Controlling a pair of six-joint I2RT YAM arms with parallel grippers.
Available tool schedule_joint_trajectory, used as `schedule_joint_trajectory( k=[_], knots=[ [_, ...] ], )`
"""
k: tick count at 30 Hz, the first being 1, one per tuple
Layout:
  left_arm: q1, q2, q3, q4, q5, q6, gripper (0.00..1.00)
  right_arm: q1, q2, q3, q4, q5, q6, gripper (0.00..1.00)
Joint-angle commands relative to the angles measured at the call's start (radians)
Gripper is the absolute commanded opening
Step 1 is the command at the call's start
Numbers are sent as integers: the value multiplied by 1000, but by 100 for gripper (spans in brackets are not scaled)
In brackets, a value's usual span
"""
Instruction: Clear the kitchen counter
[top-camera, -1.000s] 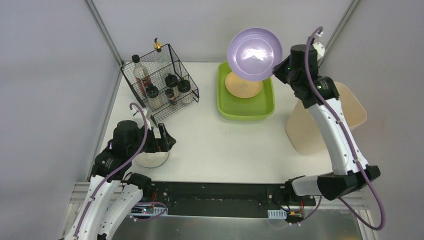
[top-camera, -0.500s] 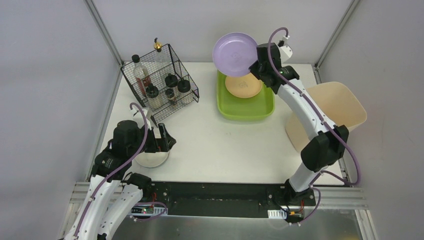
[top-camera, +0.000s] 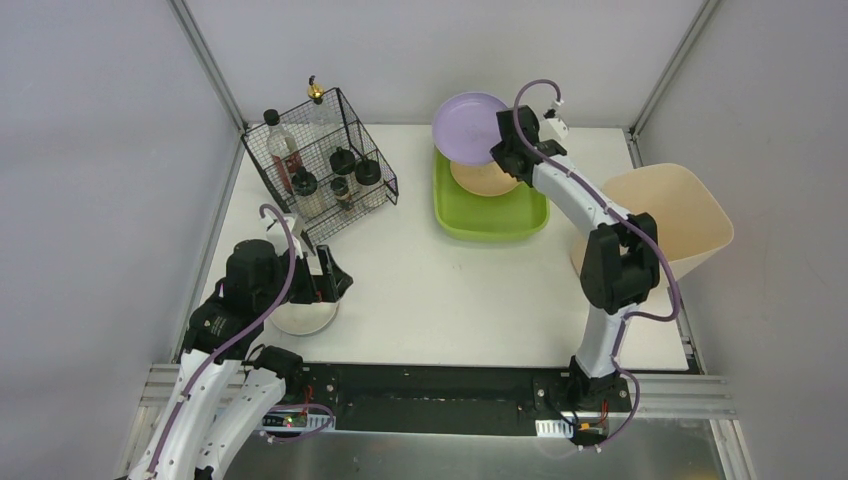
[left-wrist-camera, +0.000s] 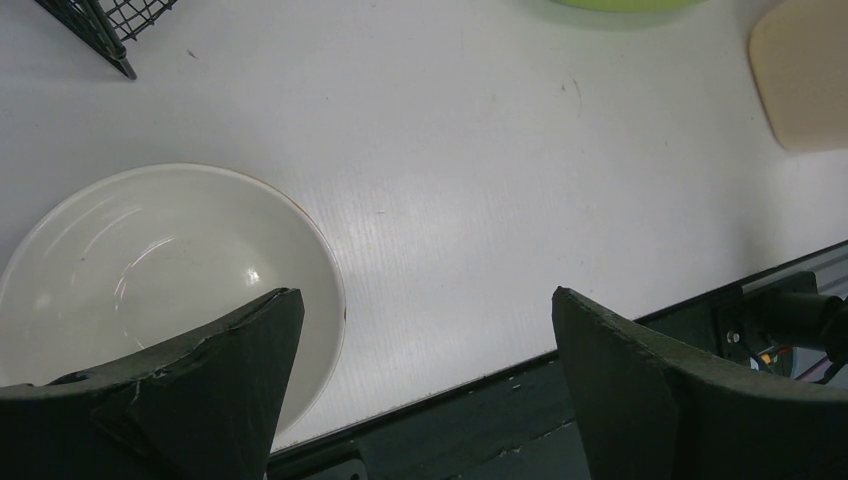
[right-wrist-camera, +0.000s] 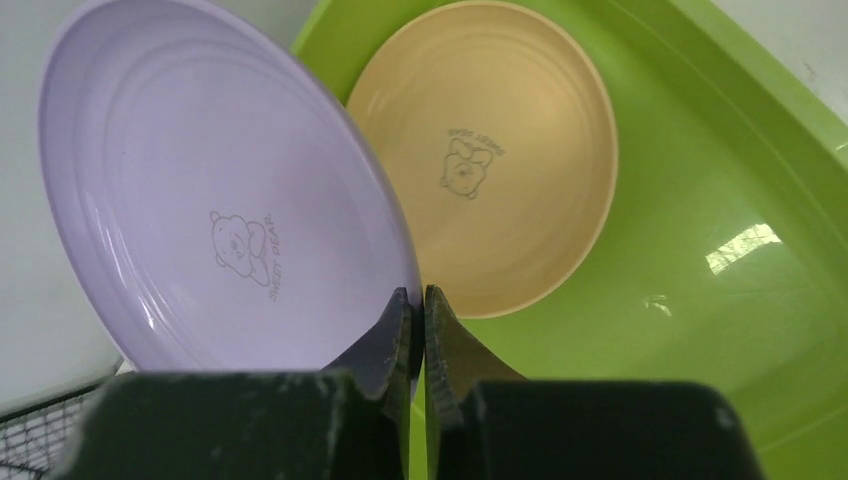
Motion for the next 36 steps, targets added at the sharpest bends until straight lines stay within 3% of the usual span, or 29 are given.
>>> schedule_joint_trajectory(
  k=[1, 11, 23, 31, 36],
  knots=[
    [-6, 16, 0, 28, 23, 24, 100, -37, 1, -45, 105, 0, 72, 0],
    [-6, 21, -1, 28, 15, 25, 100, -75, 97, -113, 163, -65, 110, 0],
    [-6, 26, -3, 29, -4, 22, 100, -80, 237, -16, 150, -61, 92, 0],
    [-7, 38, -2, 29, -6, 23, 100, -81, 191, -80, 151, -40, 63, 0],
    [-8, 30, -3, 29, -6, 22, 100, -81, 132, -133, 147, -19, 45, 7]
  ],
)
